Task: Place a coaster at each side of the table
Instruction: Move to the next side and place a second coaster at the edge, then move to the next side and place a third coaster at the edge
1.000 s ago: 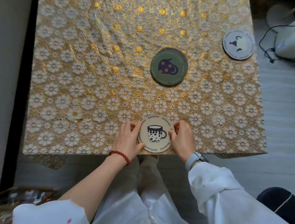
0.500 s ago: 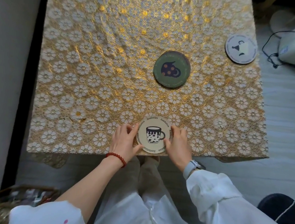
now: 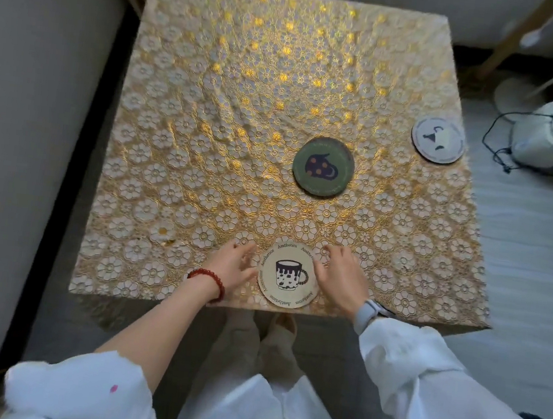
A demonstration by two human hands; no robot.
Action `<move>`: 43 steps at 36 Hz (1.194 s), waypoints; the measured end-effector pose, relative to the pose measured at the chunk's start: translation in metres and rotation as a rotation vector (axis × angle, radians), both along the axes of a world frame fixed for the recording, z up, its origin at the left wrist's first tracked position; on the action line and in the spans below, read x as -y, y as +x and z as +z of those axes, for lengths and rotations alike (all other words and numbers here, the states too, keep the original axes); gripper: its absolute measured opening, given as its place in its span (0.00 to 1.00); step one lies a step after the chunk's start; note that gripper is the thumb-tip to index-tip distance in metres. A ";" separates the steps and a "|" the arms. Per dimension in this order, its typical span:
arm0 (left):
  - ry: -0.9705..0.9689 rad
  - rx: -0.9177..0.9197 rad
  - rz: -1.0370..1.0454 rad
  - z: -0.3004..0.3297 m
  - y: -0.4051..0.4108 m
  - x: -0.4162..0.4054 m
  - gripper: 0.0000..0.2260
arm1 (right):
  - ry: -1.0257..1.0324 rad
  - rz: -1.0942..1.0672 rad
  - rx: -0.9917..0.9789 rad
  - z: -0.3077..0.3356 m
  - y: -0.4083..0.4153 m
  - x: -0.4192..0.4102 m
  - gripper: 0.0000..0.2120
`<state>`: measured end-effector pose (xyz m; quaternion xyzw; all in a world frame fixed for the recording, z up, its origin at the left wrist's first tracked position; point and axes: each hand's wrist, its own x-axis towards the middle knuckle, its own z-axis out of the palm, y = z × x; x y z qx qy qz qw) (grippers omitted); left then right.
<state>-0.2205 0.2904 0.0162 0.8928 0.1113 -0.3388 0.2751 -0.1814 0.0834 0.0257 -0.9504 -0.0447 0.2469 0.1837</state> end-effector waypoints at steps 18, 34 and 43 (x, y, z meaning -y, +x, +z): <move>0.218 0.635 0.460 0.213 0.013 -0.219 0.13 | 0.352 0.527 0.104 0.200 0.072 -0.227 0.14; 0.308 0.739 0.616 0.243 -0.135 -0.537 0.13 | 0.431 0.474 0.172 0.213 -0.002 -0.561 0.12; 0.195 0.712 0.621 0.230 -0.118 -0.634 0.14 | 0.382 0.428 0.108 0.203 0.021 -0.670 0.13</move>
